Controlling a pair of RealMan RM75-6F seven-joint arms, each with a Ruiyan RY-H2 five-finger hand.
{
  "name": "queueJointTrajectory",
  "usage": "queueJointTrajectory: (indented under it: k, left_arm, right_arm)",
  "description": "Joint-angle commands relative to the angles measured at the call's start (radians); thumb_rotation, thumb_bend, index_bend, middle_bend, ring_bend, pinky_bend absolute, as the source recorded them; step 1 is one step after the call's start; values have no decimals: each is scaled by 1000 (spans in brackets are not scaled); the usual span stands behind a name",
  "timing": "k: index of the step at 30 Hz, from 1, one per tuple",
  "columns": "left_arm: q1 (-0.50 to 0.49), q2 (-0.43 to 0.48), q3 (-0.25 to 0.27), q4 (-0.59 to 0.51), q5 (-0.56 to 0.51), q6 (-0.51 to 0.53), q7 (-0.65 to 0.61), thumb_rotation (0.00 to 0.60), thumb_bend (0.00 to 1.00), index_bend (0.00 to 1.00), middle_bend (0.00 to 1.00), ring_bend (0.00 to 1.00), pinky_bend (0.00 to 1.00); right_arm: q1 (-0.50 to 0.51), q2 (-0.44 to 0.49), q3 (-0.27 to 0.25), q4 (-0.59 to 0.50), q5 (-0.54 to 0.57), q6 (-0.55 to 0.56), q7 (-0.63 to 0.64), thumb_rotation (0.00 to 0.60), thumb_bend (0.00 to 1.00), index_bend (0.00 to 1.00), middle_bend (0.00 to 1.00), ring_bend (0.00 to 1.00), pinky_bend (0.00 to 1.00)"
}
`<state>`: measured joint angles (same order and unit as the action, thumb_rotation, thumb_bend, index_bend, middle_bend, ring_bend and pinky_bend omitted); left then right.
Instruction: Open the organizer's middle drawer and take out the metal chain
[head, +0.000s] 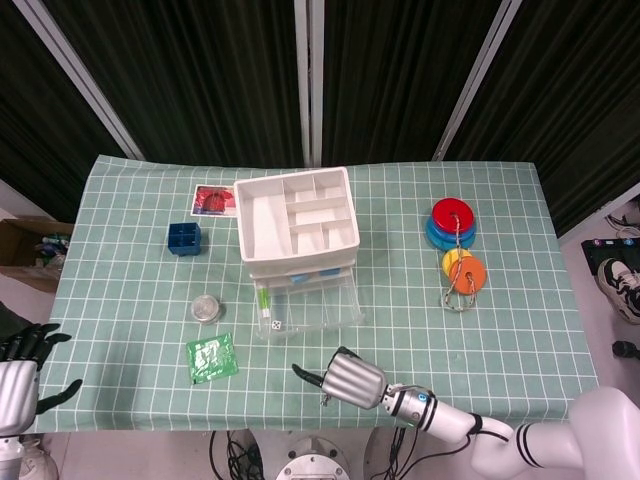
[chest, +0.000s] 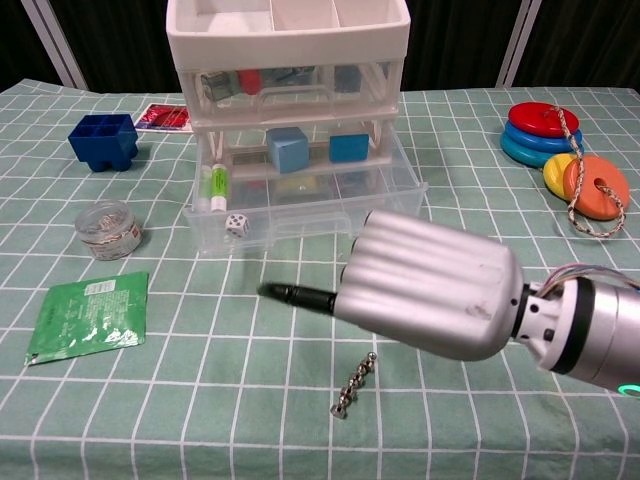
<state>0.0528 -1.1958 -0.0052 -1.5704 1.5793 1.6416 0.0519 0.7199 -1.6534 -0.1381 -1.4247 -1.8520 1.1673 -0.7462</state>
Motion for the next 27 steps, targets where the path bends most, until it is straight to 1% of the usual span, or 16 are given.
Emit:
queueJointTrajectory:
  k: [1, 5, 6, 8, 9, 11, 12, 13, 14, 15, 16, 17, 18, 19, 23, 27]
  left_arm:
    - [-2, 0, -2, 5, 1, -1, -5, 600, 0, 329, 227, 154, 205]
    - [-7, -3, -7, 17, -2, -5, -16, 600, 0, 330, 227, 154, 204]
    - [-9, -4, -8, 19, -4, -8, -18, 600, 0, 330, 227, 154, 204]
    - [-16, -7, -10, 23, -6, -17, -20, 600, 0, 330, 227, 154, 204]
    - [-19, -9, -11, 25, -6, -21, -21, 600, 0, 330, 227, 154, 204]
    - [-28, -14, -13, 25, -4, -32, -20, 600, 0, 330, 227, 153, 204]
    - [-31, -15, -13, 25, -4, -36, -19, 600, 0, 330, 227, 154, 204]
    - [-34, -17, -14, 25, -3, -39, -17, 600, 0, 329, 227, 154, 204]
    - [-38, -20, -15, 25, -2, -43, -14, 600, 0, 329, 227, 154, 204]
    - [-42, -23, -16, 25, -2, -47, -9, 600, 0, 330, 227, 154, 204]
    - [-44, -25, -17, 25, -3, -49, -5, 600, 0, 330, 227, 154, 204]
    - [-48, -29, -18, 25, -2, -54, 2, 600, 0, 330, 227, 154, 204]
    - [-50, -32, -18, 25, -3, -56, 5, 600, 0, 330, 227, 154, 204]
    - [-52, -34, -18, 24, -3, -58, 8, 600, 0, 329, 227, 154, 204]
    - [-56, -43, -17, 20, -3, -63, 17, 600, 0, 330, 227, 154, 204]
    - [-56, -48, -15, 18, -6, -64, 22, 600, 0, 329, 227, 154, 204]
  right_arm:
    - [-52, 80, 29, -64, -5, 102, -23, 600, 355, 0, 953, 914, 1000]
    - [-149, 208, 50, -141, 15, 272, 16, 600, 356, 19, 940, 884, 1000]
    - [-175, 236, 55, -156, 34, 304, 33, 600, 356, 40, 917, 853, 992]
    - [-233, 303, 60, -198, 101, 356, 94, 600, 356, 87, 826, 754, 909]
    - [-257, 332, 60, -216, 134, 369, 131, 600, 356, 113, 723, 645, 793]
    - [-305, 398, 54, -254, 210, 384, 236, 600, 358, 125, 551, 457, 592]
    - [-325, 422, 53, -265, 239, 390, 283, 600, 358, 112, 416, 309, 433]
    - [-338, 442, 50, -271, 256, 391, 321, 600, 358, 96, 346, 231, 346]
    - [-367, 473, 41, -283, 298, 388, 383, 600, 358, 61, 253, 128, 231]
    - [-382, 496, 33, -290, 318, 381, 426, 600, 358, 24, 163, 50, 117]
    - [-395, 517, 24, -293, 332, 373, 465, 600, 358, 13, 127, 27, 78]
    - [-411, 541, 12, -293, 346, 360, 512, 600, 358, 0, 63, 2, 22]
    - [-422, 557, 3, -291, 352, 352, 546, 600, 358, 0, 18, 0, 0]
    - [-433, 569, -3, -285, 352, 350, 579, 600, 358, 0, 3, 0, 0]
    - [-493, 576, -7, -218, 326, 399, 700, 600, 357, 0, 0, 0, 0]
    - [-534, 560, 7, -165, 310, 440, 763, 600, 358, 0, 0, 0, 0]
